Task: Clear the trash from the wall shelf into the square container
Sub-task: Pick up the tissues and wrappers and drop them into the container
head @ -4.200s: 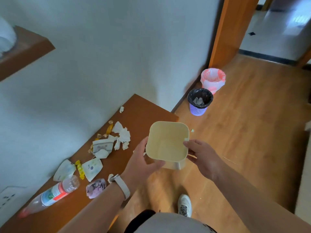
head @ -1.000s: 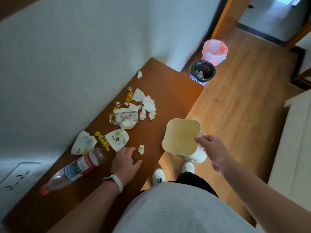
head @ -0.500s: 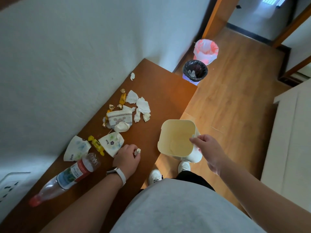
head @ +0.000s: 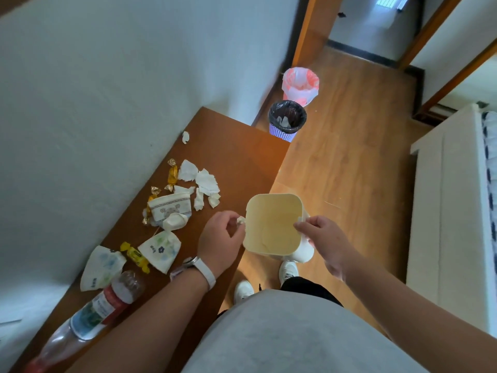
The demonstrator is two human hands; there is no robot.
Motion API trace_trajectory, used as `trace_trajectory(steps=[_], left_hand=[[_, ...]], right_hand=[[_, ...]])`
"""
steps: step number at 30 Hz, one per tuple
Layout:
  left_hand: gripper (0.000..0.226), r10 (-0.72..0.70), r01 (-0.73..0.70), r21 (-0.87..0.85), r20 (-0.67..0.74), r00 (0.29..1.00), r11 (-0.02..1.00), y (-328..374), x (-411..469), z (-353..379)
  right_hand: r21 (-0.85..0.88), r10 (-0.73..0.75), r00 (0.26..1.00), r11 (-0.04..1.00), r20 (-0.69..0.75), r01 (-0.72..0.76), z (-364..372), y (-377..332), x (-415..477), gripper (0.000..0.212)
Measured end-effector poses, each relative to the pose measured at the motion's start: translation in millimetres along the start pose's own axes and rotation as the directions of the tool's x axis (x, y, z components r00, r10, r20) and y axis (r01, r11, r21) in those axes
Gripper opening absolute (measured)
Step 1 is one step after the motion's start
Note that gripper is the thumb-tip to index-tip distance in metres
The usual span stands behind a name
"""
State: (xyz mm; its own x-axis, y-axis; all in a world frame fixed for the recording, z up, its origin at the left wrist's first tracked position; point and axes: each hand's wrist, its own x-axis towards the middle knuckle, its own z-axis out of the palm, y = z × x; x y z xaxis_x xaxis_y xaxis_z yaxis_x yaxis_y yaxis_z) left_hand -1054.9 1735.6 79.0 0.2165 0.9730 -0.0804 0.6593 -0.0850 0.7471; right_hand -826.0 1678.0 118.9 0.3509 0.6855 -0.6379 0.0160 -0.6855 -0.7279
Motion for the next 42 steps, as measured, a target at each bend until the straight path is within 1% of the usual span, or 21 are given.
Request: trace_trajectory(steps=[2,5,7,9,11,13,15,16,18,20,22,24,27,29,30,34,35,37,39,41,42], left_hand=[[0.015,0.074,-0.074,-0.020,-0.004,0.997,0.997,14.2,4.9,2.8],[0.017,0.186,-0.186,-0.015,0.030,0.982,0.982,29.5,12.3,7.9],[0.019,0.244,-0.243,-0.015,0.072,0.967,0.970,33.4,16.9,11.8],[0.021,0.273,-0.273,-0.013,0.093,0.958,0.962,35.3,18.1,13.8],[0.021,0.285,-0.285,-0.006,0.080,0.955,0.958,34.9,17.3,14.2],[0.020,0.272,-0.273,0.008,0.067,0.960,0.962,32.5,15.4,11.4],[0.023,0.244,-0.246,0.028,0.063,0.968,0.969,28.2,12.8,5.7],[0.025,0.223,-0.226,0.046,0.065,0.973,0.973,24.8,11.0,1.6],[0.029,0.154,-0.160,0.082,0.078,0.985,0.984,13.1,3.7,-9.0],[0.034,0.051,-0.063,0.117,0.101,0.994,0.991,-3.2,-6.5,-21.2],[0.037,-0.047,0.028,0.161,0.118,0.992,0.987,-22.1,-17.8,-32.7],[0.039,-0.135,0.106,0.215,0.128,0.982,0.971,-40.1,-30.1,-42.5],[0.043,-0.254,0.199,0.330,0.133,0.958,0.923,-61.5,-48.1,-50.7],[0.047,-0.323,0.245,0.382,0.154,0.934,0.891,-71.7,-59.4,-52.4],[0.050,-0.346,0.252,0.412,0.172,0.922,0.876,-75.8,-64.5,-52.6],[0.057,-0.382,0.222,0.524,0.218,0.898,0.822,-87.5,-76.9,-49.5],[0.056,-0.381,0.212,0.542,0.219,0.898,0.813,-89.8,-78.3,-48.1],[0.053,-0.382,0.208,0.562,0.211,0.900,0.800,-92.9,-79.8,-46.5],[0.052,-0.399,0.228,0.561,0.203,0.894,0.796,-95.5,-78.8,-44.8],[0.045,-0.426,0.287,0.501,0.189,0.885,0.817,-97.7,-77.2,-43.5],[0.038,-0.435,0.315,0.461,0.180,0.882,0.830,-98.6,-76.6,-43.3]], right_hand=[[0.014,0.001,1.000,1.000,0.003,-0.001,-2.5,-1.3,-1.9,0.039],[0.033,0.000,1.000,0.999,0.003,0.000,-5.3,-3.9,-3.3,0.050],[0.043,-0.007,1.000,0.999,0.003,0.007,-7.0,-5.2,-3.9,0.047],[0.058,-0.007,1.000,0.998,0.006,0.007,-9.7,-4.3,-3.3,0.044],[0.066,-0.001,1.000,0.998,0.004,0.000,-12.5,-3.9,-3.2,0.042],[0.071,-0.001,1.000,0.997,0.006,0.001,-13.8,-4.4,-3.6,0.049],[0.068,0.000,1.000,0.998,0.016,-0.001,-14.1,-6.4,-4.0,0.056],[0.067,-0.002,1.000,0.998,0.027,0.000,-14.4,-7.6,-4.1,0.055],[0.070,-0.001,0.999,0.998,0.047,-0.002,-14.7,-9.6,-4.5,0.045],[0.075,-0.015,0.998,0.997,0.063,0.011,-15.0,-10.1,-2.6,0.032],[0.058,-0.026,0.997,0.998,0.066,0.023,-12.9,-11.5,0.1,0.026],[0.044,-0.034,0.997,0.999,0.069,0.031,-6.6,-14.1,1.1,0.028],[0.015,-0.054,0.995,0.998,0.087,0.053,2.9,-16.9,1.2,0.040],[-0.006,-0.058,0.992,0.998,0.110,0.059,6.8,-17.7,0.7,0.040],[-0.019,-0.055,0.991,0.998,0.119,0.057,8.5,-18.1,0.3,0.041],[-0.043,-0.041,0.991,0.998,0.130,0.047,15.8,-20.2,-1.3,0.061],[-0.047,-0.036,0.990,0.998,0.136,0.043,17.2,-20.2,-1.1,0.062],[-0.065,-0.043,0.988,0.996,0.149,0.053,19.0,-20.8,-1.2,0.054],[-0.078,-0.050,0.988,0.995,0.147,0.062,20.0,-20.6,-1.5,0.049],[-0.081,-0.042,0.990,0.995,0.133,0.053,21.3,-21.4,-2.6,0.054],[-0.079,-0.043,0.991,0.995,0.128,0.053,21.6,-21.8,-3.5,0.055]])
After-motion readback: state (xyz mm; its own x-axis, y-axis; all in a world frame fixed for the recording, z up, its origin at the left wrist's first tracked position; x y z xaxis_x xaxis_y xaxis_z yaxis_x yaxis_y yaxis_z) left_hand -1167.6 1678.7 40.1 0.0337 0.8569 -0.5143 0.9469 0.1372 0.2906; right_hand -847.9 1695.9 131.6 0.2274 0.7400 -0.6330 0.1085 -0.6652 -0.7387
